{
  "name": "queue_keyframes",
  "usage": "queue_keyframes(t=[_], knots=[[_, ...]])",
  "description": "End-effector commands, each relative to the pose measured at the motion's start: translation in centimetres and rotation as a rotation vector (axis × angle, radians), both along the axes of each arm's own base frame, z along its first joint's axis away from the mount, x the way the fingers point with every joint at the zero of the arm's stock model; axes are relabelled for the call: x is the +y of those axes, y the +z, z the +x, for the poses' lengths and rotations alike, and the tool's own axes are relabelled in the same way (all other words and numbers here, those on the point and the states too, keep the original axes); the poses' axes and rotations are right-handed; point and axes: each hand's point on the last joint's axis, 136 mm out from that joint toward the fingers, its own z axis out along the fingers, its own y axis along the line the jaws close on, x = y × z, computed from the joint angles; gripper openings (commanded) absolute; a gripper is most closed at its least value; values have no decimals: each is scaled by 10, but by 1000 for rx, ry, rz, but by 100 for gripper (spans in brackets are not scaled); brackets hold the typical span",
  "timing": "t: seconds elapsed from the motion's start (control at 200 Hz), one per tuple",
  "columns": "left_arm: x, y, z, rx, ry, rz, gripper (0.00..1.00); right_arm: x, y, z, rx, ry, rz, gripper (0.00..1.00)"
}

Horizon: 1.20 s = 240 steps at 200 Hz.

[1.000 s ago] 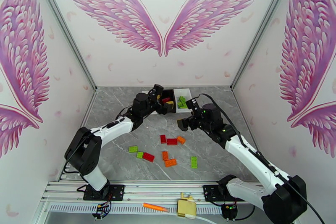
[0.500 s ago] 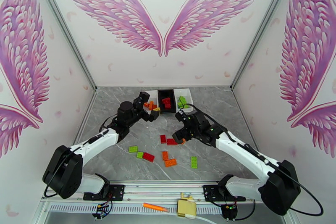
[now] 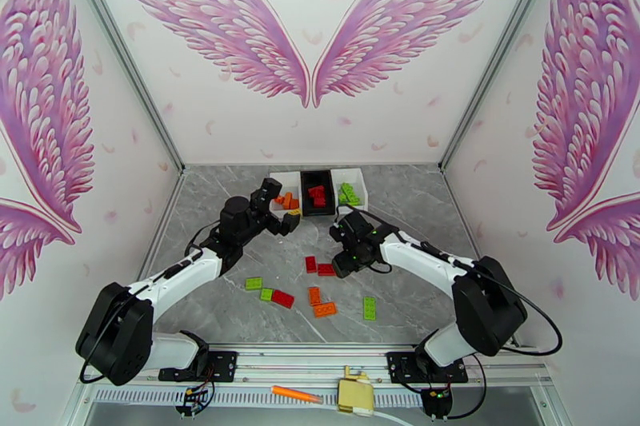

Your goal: Sort the legos into containers by color

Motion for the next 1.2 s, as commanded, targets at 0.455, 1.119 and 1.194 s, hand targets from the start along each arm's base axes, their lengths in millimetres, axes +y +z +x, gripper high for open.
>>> queue_keyframes(t=[0.455, 1.119, 1.194], knots=[[4, -7, 1, 13, 14, 20, 99, -6, -21, 24, 23, -66, -13, 43], [26, -11, -30, 33, 39, 94, 99, 6, 28, 45, -97, -29, 69, 24], [31, -12, -39, 50, 45, 91, 99, 16, 44, 56, -142, -31, 122, 23]])
